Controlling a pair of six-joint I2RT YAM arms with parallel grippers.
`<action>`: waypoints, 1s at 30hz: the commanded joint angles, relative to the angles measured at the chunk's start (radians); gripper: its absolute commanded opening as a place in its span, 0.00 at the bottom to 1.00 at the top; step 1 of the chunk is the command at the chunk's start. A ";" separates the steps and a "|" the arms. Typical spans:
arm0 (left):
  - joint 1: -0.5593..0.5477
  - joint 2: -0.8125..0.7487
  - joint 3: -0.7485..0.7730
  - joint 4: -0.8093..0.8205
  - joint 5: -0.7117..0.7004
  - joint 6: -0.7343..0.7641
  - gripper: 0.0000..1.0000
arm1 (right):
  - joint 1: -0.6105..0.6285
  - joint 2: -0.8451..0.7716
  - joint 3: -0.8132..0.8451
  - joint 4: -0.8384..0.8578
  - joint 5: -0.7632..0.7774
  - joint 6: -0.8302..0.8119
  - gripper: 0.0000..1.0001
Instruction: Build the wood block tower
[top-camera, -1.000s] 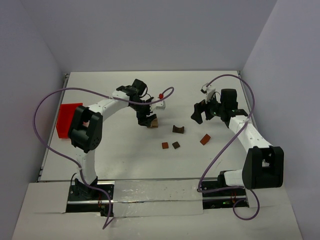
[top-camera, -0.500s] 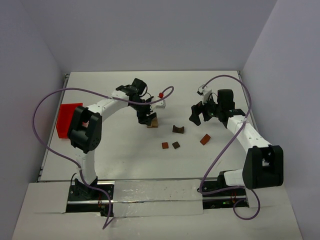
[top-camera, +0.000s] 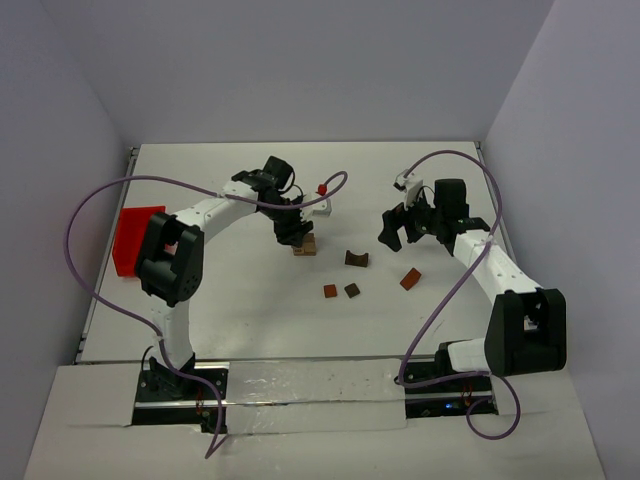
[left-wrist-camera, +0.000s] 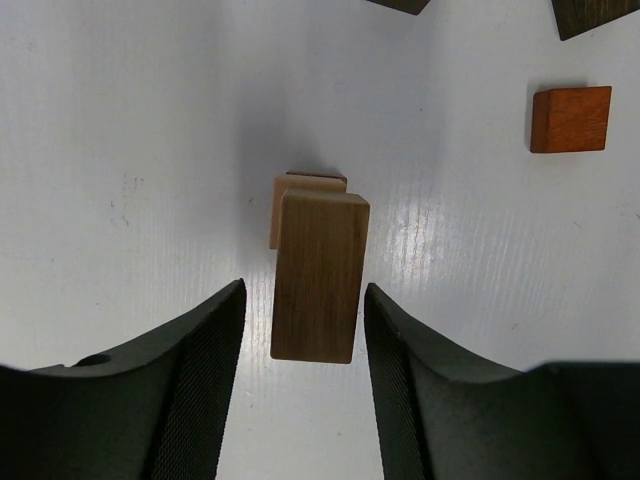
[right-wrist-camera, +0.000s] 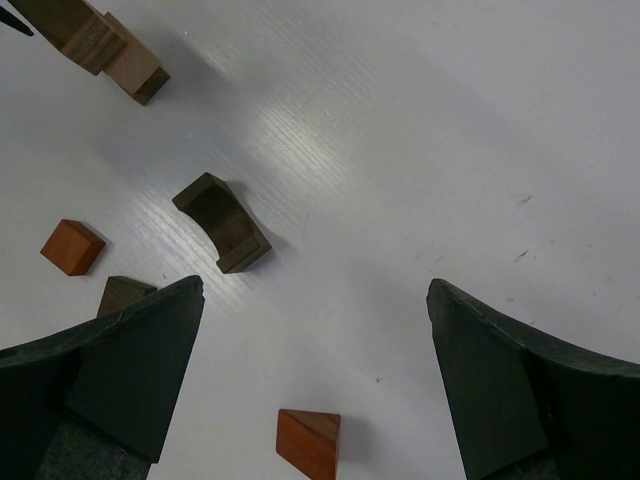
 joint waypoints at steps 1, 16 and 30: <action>0.002 -0.012 0.045 0.018 0.035 -0.002 0.57 | 0.007 0.010 0.017 0.012 -0.003 -0.013 1.00; 0.000 -0.010 0.058 0.021 0.033 -0.013 0.47 | 0.006 0.011 0.014 0.015 -0.005 -0.009 1.00; -0.007 -0.011 0.056 0.016 0.034 -0.010 0.48 | 0.006 0.013 0.011 0.016 -0.006 -0.012 1.00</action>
